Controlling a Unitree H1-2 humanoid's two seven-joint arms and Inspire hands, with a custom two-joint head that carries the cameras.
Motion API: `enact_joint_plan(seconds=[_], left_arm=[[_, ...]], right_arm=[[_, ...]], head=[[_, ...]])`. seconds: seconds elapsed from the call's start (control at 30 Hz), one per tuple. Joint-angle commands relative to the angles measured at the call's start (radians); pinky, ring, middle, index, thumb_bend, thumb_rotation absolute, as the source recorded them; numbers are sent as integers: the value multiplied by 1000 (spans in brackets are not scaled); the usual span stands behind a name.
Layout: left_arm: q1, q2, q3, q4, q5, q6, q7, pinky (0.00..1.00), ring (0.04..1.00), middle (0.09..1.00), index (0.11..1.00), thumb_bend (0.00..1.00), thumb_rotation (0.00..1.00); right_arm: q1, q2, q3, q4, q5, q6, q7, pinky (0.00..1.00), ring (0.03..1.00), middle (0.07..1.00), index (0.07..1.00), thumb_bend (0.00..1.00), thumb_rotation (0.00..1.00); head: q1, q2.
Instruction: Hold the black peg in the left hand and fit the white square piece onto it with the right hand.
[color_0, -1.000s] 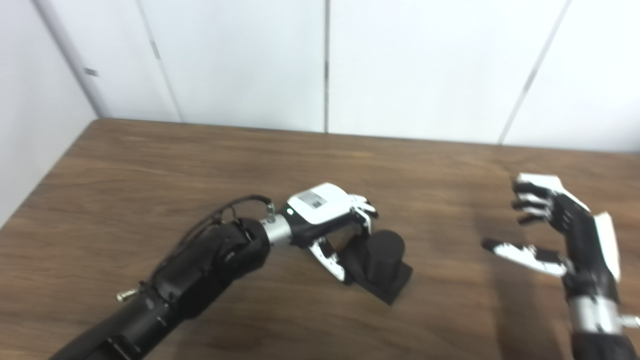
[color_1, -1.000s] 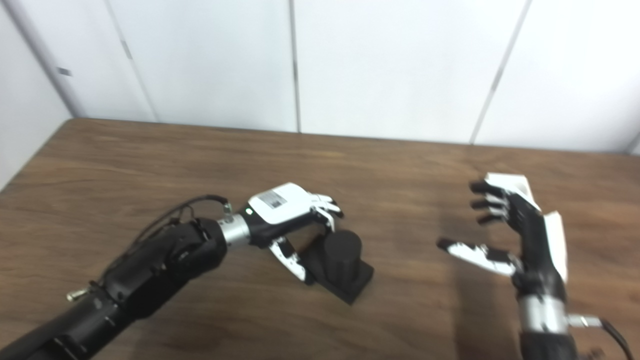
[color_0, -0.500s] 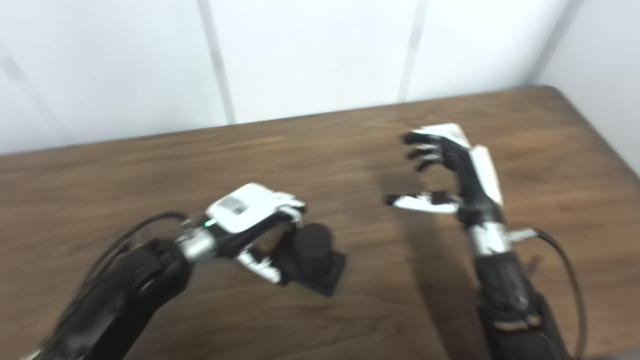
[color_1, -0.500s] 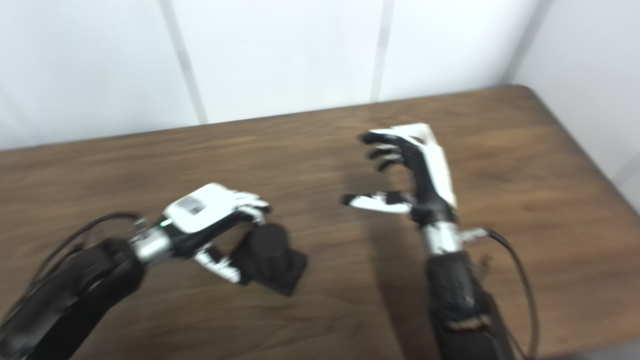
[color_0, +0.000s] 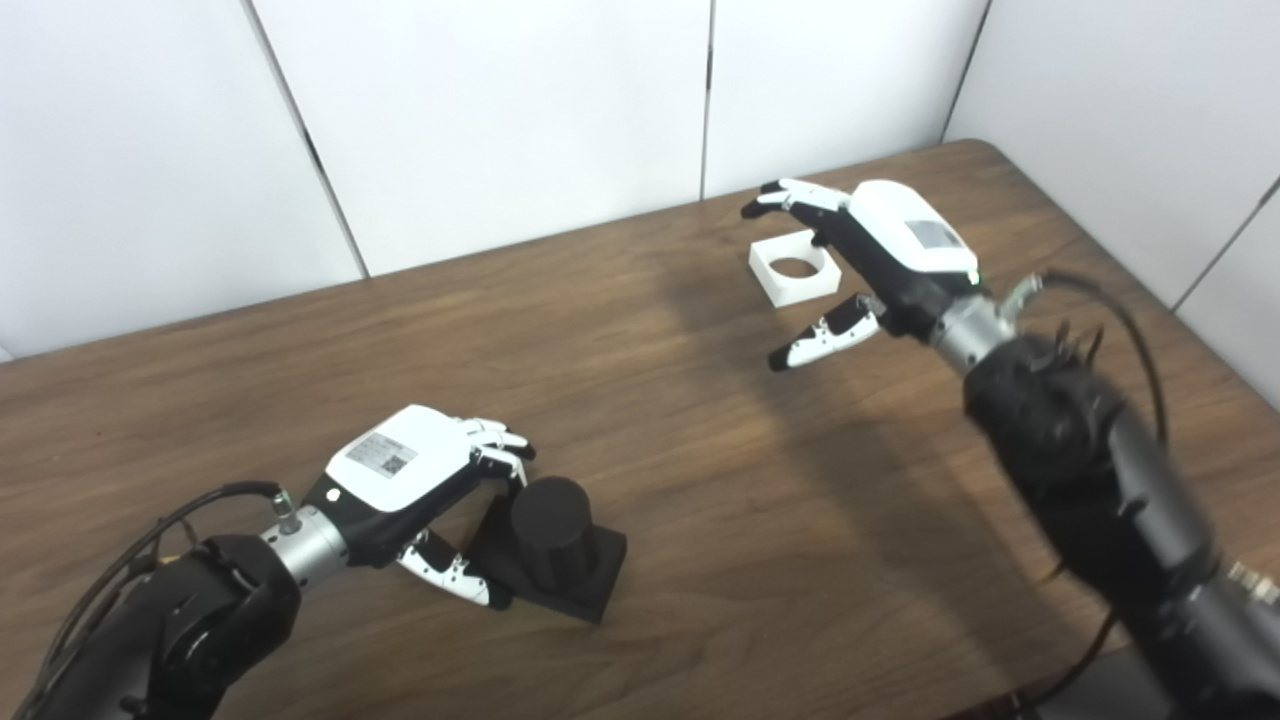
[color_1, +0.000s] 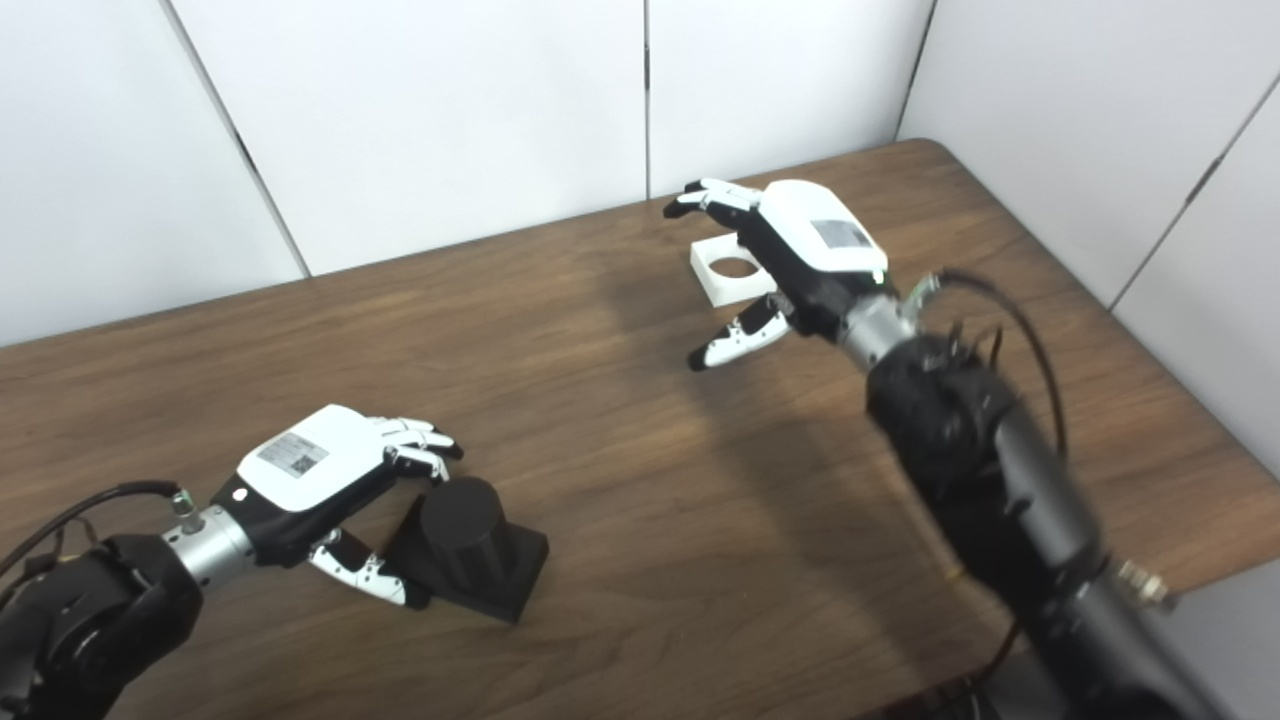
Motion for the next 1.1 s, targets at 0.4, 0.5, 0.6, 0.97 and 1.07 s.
enact_joint_plan(seconds=[0.4,0.5,0.6,0.97,1.07], left_arm=[[79,54,-14,38,85,-87,-18,726,830,816,489,523,68],[82,54,-14,55,94,-100,3,727,830,818,489,523,69],[82,54,-13,58,97,-103,8,739,840,824,489,523,70],[86,51,-16,84,115,-114,38,766,856,840,490,522,74],[87,51,-13,88,111,-119,48,763,864,843,490,522,74]], right_arm=[[-243,-105,120,233,-250,-4,92,840,980,991,879,900,174],[-277,-100,139,300,-272,-10,88,840,972,982,876,889,166],[-304,-95,155,362,-276,-14,73,841,963,970,870,882,155],[-376,-72,239,547,-302,4,71,821,945,953,861,854,136],[-388,-57,249,595,-308,25,67,816,939,947,855,861,134]], head=[[-23,-45],[-21,-56],[-28,-66],[-22,-87],[-20,-90]])
